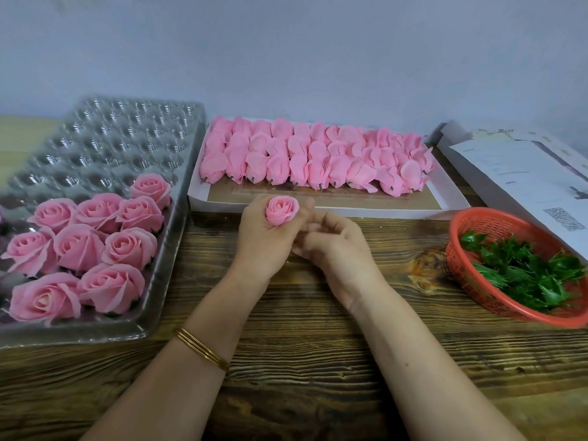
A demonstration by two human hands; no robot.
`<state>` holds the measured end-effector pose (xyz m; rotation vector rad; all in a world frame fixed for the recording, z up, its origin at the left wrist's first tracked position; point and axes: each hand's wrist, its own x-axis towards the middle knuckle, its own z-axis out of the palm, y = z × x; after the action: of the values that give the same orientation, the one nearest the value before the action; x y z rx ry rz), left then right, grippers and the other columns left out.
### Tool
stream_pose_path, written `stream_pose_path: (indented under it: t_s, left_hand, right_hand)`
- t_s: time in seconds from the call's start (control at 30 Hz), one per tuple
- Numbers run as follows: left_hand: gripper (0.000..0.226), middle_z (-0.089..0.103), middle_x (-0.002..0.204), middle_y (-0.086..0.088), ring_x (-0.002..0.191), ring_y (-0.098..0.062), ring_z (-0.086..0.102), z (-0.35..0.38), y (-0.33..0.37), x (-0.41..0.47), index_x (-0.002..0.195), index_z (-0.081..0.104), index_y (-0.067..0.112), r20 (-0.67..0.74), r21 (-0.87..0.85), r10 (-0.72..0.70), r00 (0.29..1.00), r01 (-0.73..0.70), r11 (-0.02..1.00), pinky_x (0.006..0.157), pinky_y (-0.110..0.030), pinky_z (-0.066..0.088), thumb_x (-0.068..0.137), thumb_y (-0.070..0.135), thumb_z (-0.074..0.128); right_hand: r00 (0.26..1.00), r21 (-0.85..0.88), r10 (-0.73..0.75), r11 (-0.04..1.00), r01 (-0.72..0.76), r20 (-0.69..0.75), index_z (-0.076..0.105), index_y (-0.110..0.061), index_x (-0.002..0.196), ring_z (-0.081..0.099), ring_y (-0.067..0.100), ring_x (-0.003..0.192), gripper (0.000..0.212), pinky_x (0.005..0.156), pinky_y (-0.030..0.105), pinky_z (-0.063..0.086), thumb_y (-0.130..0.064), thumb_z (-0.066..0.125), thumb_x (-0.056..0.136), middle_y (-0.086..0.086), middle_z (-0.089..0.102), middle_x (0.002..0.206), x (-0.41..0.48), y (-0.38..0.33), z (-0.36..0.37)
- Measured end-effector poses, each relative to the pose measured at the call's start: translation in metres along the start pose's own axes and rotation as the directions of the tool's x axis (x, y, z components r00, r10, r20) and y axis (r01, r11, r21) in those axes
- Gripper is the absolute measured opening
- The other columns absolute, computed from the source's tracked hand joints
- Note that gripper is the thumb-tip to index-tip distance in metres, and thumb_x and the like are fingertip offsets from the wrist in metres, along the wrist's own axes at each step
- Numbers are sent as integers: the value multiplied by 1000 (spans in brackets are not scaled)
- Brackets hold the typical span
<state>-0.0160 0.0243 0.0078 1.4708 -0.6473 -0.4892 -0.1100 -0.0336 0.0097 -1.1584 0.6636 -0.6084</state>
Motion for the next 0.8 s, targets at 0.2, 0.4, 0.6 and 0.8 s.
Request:
stream_pose_path:
  t_s: [0.2, 0.4, 0.6, 0.8]
  left_hand:
    - [21, 67, 61, 4, 60, -7, 67, 5, 6, -6, 69, 62, 14, 70, -253, -82, 994, 97, 963, 56, -18, 53, 87, 15, 74]
    - [24, 67, 61, 4, 62, -8, 67, 5, 8, -4, 66, 62, 14, 124, -329, -123, 985, 158, 931, 60, -20, 54, 88, 12, 71]
    - [19, 55, 76, -12, 72, -20, 60, -2, 10, 0, 84, 59, 4, 241, -361, -131, 962, 215, 907, 69, -30, 56, 82, 16, 74]
    - [59, 54, 83, -16, 81, -27, 53, -9, 10, 1, 93, 59, -17, 350, -323, -98, 932, 219, 921, 62, -28, 45, 71, 35, 74]
  right_hand:
    - [966, -222, -255, 941, 255, 31, 68, -15, 96, 70, 7, 82, 39, 73, 17, 53, 13, 78, 71, -2, 74, 84, -2, 10, 6]
    - [936, -311, -351, 890, 333, -5, 69, -7, 94, 68, 12, 78, 28, 72, 20, 55, 6, 81, 71, 12, 74, 87, -2, 13, 7]
    - [962, -238, -260, 932, 272, 82, 71, -9, 83, 60, 5, 67, 21, 70, 18, 51, 11, 72, 78, -7, 68, 68, -1, 7, 1]
    - [979, 3, 4, 1000, -5, 204, 69, -4, 74, 59, 12, 68, 24, 67, 18, 50, 9, 56, 90, 6, 64, 69, -1, -1, 1]
